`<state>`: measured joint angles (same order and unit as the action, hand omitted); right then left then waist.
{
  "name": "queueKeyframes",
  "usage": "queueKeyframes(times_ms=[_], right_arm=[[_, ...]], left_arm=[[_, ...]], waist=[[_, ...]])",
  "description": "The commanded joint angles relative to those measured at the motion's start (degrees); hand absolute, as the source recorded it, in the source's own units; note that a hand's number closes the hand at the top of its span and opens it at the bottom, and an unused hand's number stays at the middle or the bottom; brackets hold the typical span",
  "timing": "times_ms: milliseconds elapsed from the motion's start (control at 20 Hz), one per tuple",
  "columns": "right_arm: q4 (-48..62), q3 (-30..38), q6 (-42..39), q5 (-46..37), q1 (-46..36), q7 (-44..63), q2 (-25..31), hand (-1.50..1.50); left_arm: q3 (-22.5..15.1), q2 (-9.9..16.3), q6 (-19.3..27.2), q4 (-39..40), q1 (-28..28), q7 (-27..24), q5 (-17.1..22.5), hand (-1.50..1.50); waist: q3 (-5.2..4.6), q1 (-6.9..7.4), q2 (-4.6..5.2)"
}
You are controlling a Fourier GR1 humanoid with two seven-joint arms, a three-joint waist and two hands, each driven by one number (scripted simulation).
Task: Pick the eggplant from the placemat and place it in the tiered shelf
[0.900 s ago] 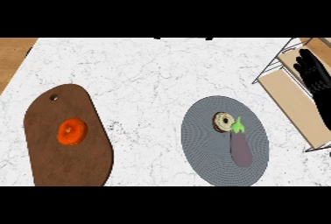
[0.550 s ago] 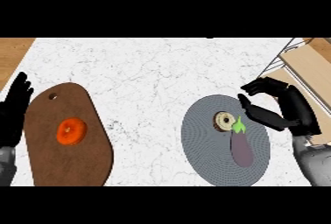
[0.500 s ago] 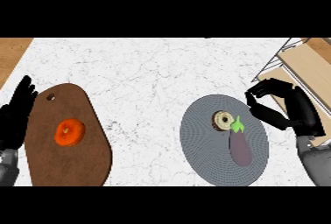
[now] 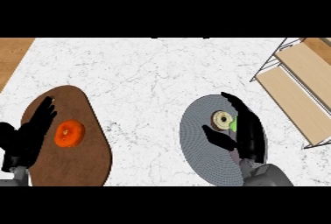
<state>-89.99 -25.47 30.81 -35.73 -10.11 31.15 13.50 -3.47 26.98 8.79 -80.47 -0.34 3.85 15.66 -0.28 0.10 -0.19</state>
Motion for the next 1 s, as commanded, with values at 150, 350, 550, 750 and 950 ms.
queueKeyframes(times_ms=[150, 350, 550, 750, 950], right_arm=[[-2.9, -5.8, -12.8, -22.3, -3.1, 24.6, 1.2, -1.5], [-6.3, -7.2, -30.1, -23.0, -6.9, 35.6, 1.0, -1.5], [-5.6, -8.3, -46.3, -16.2, -10.2, 39.4, -1.1, -1.5], [-2.0, -7.4, -56.2, -12.1, -9.6, 41.1, -1.0, -1.5], [-1.7, -8.0, -62.1, -11.5, -10.9, 43.0, -1.8, -1.5]], left_arm=[[0.3, -0.5, -0.7, 0.7, 1.3, -0.4, 0.1, 0.0], [0.4, 0.4, -0.5, -0.9, 0.7, 0.8, -0.4, 0.0], [0.8, 0.1, -2.5, -0.3, 1.2, -1.1, 0.7, 0.0], [0.8, 0.2, -3.1, -0.9, 2.1, -0.5, 1.1, 0.0], [1.6, 0.3, -2.1, 0.5, -0.2, -0.1, 0.2, 0.0]], waist=[[-0.09, -0.86, -0.46], [0.02, -0.4, -0.48], [-0.06, 0.43, -0.12], [0.04, 0.63, -0.03], [0.09, -0.17, -0.03]])
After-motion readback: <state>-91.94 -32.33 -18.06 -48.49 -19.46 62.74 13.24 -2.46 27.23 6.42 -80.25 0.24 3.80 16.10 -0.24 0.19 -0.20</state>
